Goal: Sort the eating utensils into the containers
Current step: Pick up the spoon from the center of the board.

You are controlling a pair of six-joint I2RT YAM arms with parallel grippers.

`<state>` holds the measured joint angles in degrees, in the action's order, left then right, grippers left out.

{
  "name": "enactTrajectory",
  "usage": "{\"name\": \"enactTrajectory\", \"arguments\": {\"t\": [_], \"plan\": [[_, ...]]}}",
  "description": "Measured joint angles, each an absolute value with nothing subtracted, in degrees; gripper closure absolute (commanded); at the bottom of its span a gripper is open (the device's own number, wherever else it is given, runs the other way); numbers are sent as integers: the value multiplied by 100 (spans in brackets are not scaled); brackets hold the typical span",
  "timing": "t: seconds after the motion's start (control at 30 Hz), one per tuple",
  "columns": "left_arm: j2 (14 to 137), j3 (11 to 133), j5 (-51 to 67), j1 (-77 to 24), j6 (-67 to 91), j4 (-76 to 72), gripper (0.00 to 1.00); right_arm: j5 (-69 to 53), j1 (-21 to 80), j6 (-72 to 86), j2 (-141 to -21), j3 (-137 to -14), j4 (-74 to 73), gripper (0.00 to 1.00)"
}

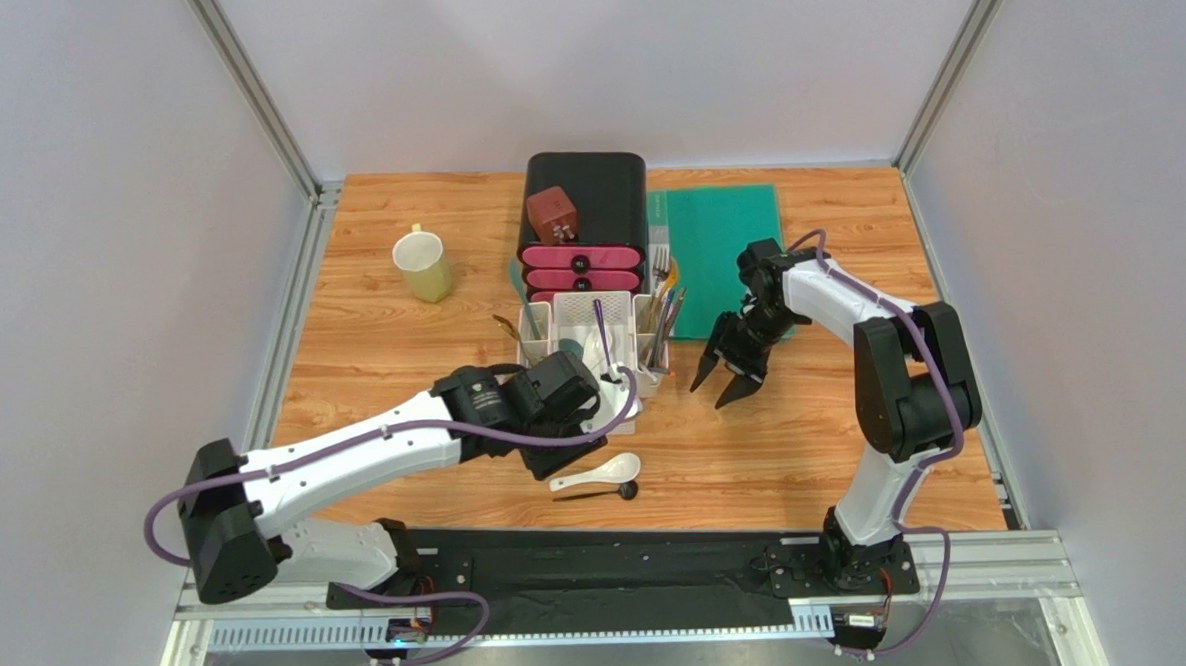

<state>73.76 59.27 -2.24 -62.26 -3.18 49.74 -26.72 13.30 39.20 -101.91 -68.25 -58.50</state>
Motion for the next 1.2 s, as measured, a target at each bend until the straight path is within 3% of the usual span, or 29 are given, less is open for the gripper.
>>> {"name": "enactTrajectory", "arguments": {"t": [0.27, 0.63, 1.2], "plan": [[7105, 5833, -259, -6464, -690, 4915, 56, -2720, 1330, 3920, -10191, -6779, -5745, 50], [8584, 6163, -263, -6792, -1181, 4700, 57, -2880, 1330, 3922, -10191, -6541, -5581, 50], [9585, 6370, 211, -6827, -1332, 4390, 58, -3059, 1330, 3924, -10230, -6536, -5341, 50]]}}
